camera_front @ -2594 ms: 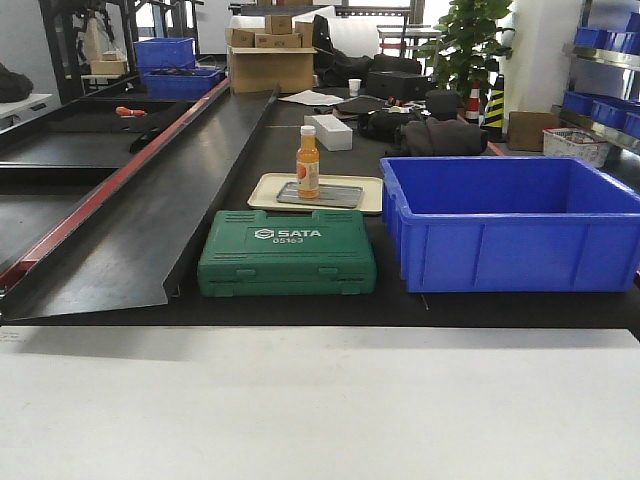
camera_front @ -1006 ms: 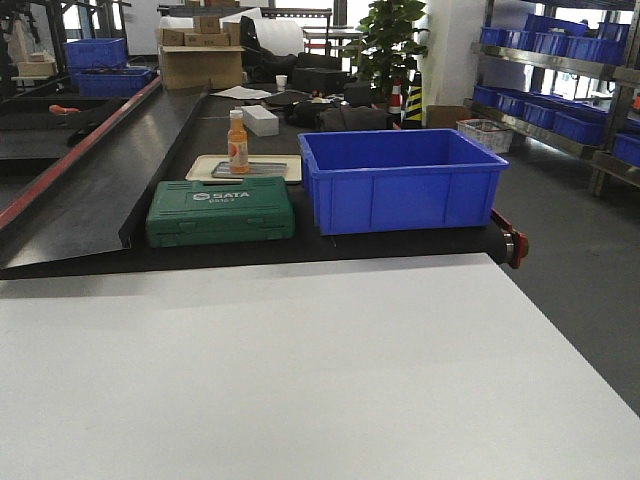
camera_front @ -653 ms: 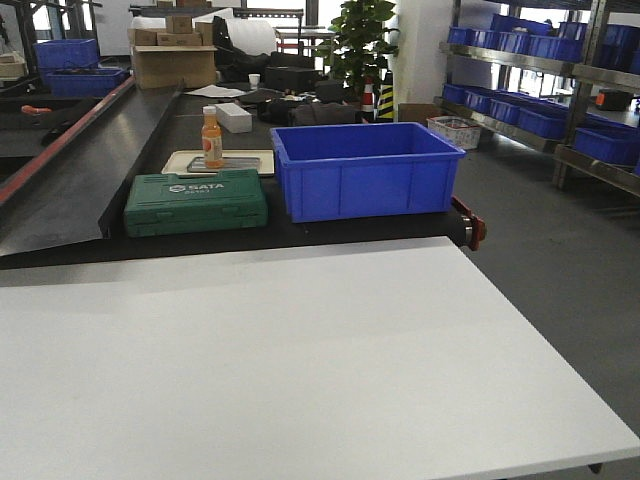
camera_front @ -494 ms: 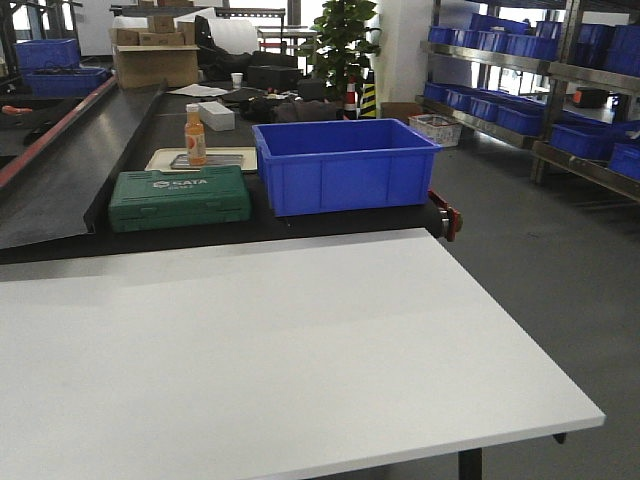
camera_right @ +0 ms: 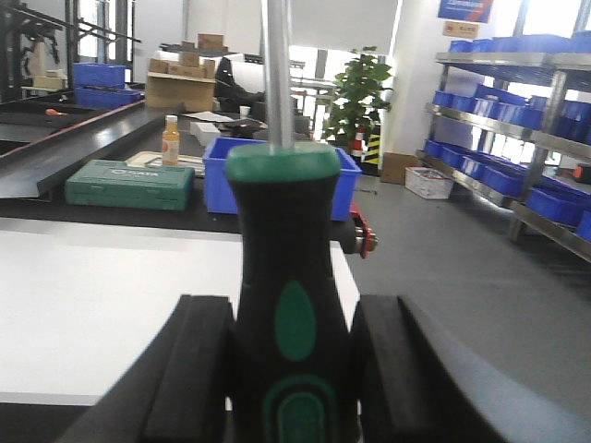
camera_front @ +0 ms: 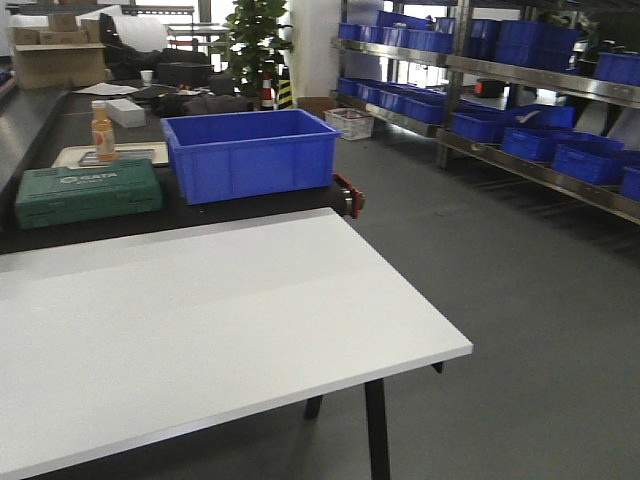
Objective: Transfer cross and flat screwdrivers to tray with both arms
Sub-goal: 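Drive the base away from the table holding both screwdrivers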
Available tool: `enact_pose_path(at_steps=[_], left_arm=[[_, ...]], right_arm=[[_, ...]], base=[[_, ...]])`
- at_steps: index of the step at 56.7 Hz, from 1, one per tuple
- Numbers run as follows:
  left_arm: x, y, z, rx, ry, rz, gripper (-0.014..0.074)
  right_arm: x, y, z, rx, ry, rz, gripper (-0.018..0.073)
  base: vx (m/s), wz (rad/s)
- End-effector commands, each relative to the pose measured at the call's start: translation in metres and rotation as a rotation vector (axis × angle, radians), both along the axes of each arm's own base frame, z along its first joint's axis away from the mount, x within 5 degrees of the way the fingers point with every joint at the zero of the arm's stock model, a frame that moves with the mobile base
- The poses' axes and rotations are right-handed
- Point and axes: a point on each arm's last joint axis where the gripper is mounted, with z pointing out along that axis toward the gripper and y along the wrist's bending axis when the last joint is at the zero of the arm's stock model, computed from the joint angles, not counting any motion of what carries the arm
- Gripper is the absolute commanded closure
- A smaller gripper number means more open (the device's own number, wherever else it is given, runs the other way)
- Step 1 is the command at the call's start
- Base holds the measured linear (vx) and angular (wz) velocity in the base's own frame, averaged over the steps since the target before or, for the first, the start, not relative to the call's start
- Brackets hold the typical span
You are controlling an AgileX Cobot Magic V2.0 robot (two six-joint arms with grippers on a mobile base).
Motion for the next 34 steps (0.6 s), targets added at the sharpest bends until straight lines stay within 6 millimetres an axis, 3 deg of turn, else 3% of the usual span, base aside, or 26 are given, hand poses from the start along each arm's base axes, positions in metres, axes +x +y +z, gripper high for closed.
enact_pose_path(at_steps=[1,34], left_arm=[[-0.0017,-0.0002,0.0173,-0.026,-0.121,-0.005,0.0601],[-0.0017,-0.0002,0.0172,-0.026,-0.120,-0.005,0.0601]], right_arm=[[-0.0010,-0.0030,0.0149,0.039,-0.089,-0.033,0.0568],[-0.0010,-0.0030,0.0149,0.039,-0.089,-0.033,0.0568]], base=[[-0.20,-0.47],[-0.14,-0.48]])
